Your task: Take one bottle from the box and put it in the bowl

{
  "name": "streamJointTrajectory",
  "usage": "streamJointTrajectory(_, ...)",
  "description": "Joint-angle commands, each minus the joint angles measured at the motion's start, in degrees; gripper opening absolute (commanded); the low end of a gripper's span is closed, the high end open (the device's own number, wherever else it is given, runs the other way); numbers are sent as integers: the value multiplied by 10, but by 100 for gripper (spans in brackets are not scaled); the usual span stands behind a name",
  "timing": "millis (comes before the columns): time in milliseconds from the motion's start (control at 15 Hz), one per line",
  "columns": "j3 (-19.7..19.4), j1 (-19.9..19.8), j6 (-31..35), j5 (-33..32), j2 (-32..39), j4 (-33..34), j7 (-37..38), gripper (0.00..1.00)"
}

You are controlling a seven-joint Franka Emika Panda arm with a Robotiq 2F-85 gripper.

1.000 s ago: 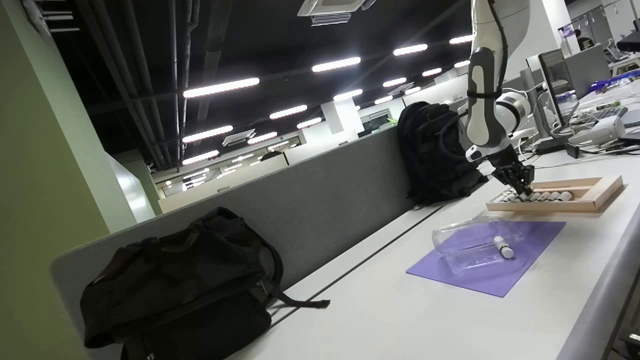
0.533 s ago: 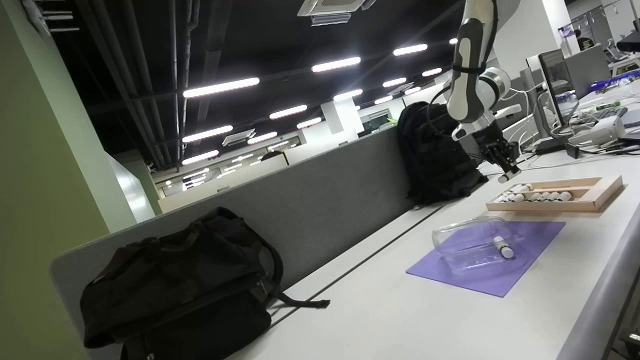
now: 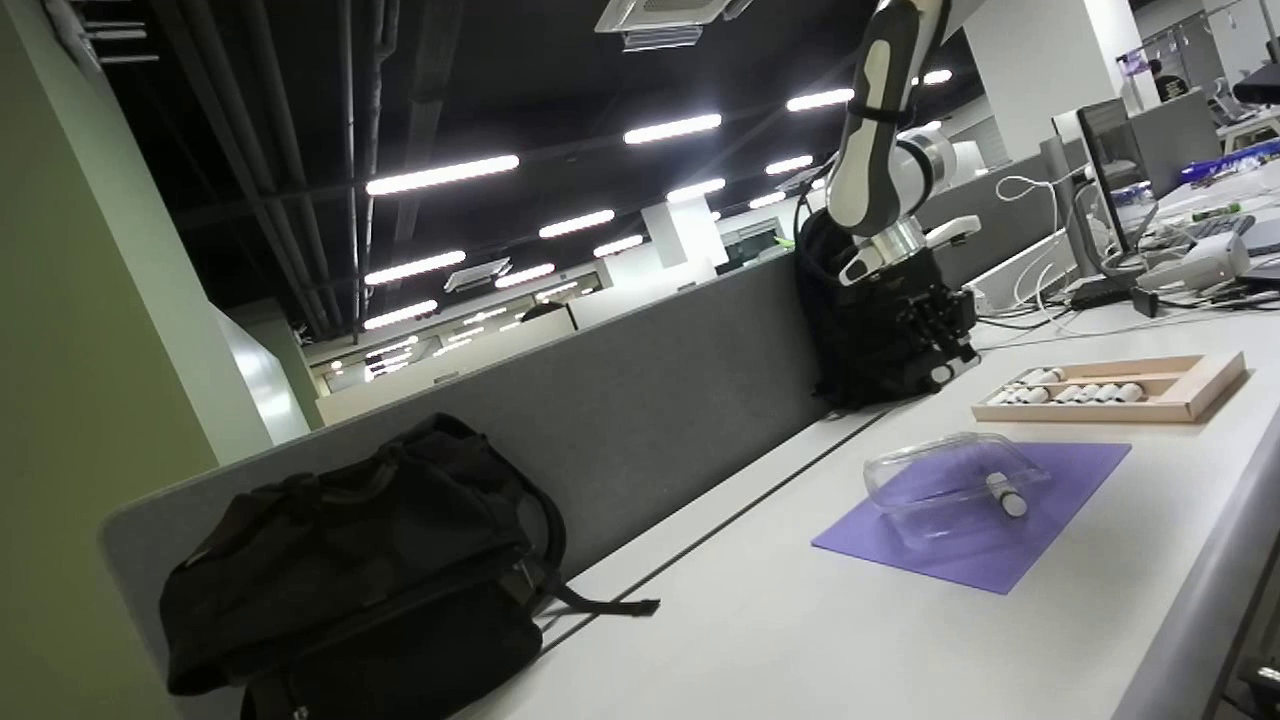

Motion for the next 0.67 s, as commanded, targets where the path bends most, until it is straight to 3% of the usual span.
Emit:
streamJointTrajectory(0,32,39,-13,26,-17,-25,43,6)
streamJointTrajectory(400,76,88,-16,49,1,-37,69,6)
streamJointTrajectory(467,76,93,-21,44,6,-36,73,51)
streamJointTrajectory(600,72,96,-28,38,9,-32,76,58)
